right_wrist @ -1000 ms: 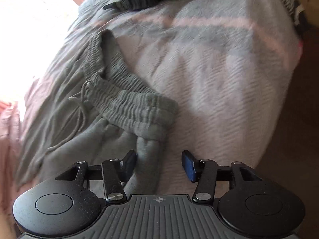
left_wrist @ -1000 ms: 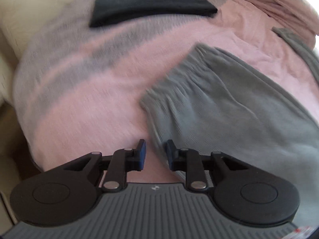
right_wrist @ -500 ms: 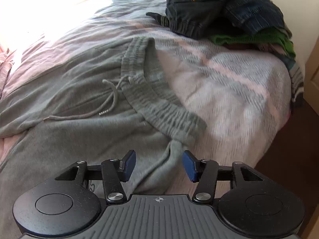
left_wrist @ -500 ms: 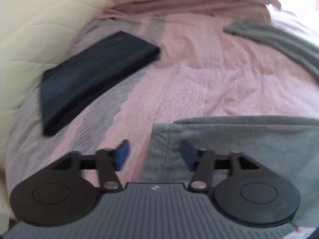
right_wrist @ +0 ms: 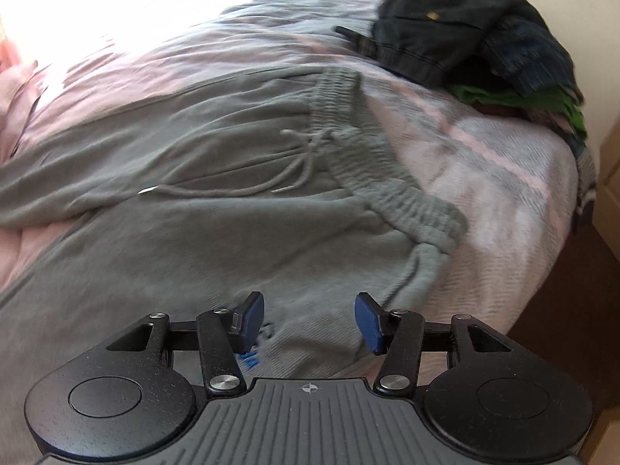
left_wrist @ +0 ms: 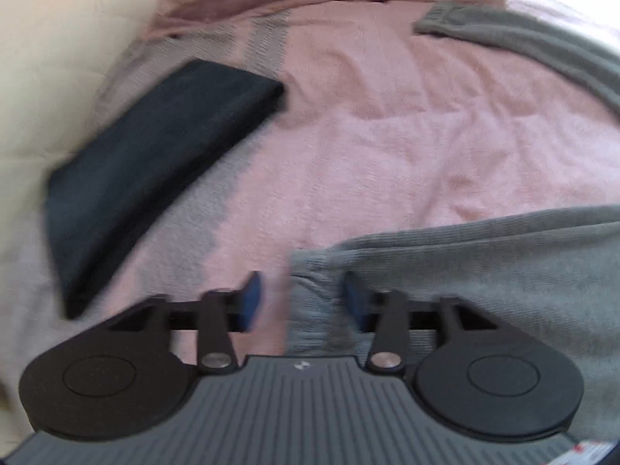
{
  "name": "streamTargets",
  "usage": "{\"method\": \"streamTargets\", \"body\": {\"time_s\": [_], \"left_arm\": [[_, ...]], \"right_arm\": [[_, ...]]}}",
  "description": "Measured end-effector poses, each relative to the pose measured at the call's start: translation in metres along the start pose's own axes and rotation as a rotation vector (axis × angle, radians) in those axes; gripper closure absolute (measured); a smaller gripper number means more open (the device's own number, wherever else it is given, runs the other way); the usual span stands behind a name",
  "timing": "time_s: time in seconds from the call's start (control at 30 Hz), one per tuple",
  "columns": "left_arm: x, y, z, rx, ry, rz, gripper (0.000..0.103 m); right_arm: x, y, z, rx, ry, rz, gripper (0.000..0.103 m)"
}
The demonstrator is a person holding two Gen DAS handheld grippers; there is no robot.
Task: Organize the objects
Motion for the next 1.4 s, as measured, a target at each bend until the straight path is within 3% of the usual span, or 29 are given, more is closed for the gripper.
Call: {"method": "streamTargets", "body": {"time_s": [0.1,0.17,0.23,0.33,0.43,0.67,0.87,1.1,1.4], "left_arm": [[0.009,-0.003,-0.025,0.005,0.023,-0.08,0.044],[0.006,-0.01,-0.046,0.009,0.021,-0.11,0.049],[-0.011,-0.024,-0.066,0.046,-0.039,-0.074,0.048],[-0.03,-0.049,-0.1,0.081,-0.007,-0.039,0.048],[-0.048,-0.068,-0.146,0.116,-0.063,-0.109,0.048],[-0.11,-0.089,-0.268,0.096,-0.191,-0.112,0.048],[-0.141,-0.1,-0.352,0.036,-0.241,-0.066,0.039],[-0.147,-0.113,-0.405,-0.009,-0.257,-0.03,0.036],[-0.148,-0.129,-0.426,-0.006,-0.252,0.002,0.036]], "right_arm": [[0.025,-0.018,0.003,0.023,0.064,-0.115,0.052],[0.036,-0.041,0.018,0.13,0.081,-0.197,0.05],[0.041,-0.064,0.031,0.232,0.062,-0.28,0.05],[0.041,-0.067,0.018,0.2,0.076,-0.264,0.05],[0.036,-0.058,-0.008,0.194,0.17,-0.216,0.05],[0.009,-0.033,-0.105,0.128,0.338,-0.255,0.047],[-0.025,-0.035,-0.167,0.106,0.366,-0.281,0.042],[-0.042,-0.039,-0.216,0.082,0.415,-0.305,0.041],[-0.037,-0.047,-0.239,0.068,0.46,-0.331,0.041]]}}
Point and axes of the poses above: each gripper's, at about its wrist camera, not at the fingertips, and z roughly the way its jaws point, x to its left, y to its top, the point moved 6 cm from there along z, roughly the way its jaws point, and after that the axes turned 3 degrees about -z, right-handed, at the moved point
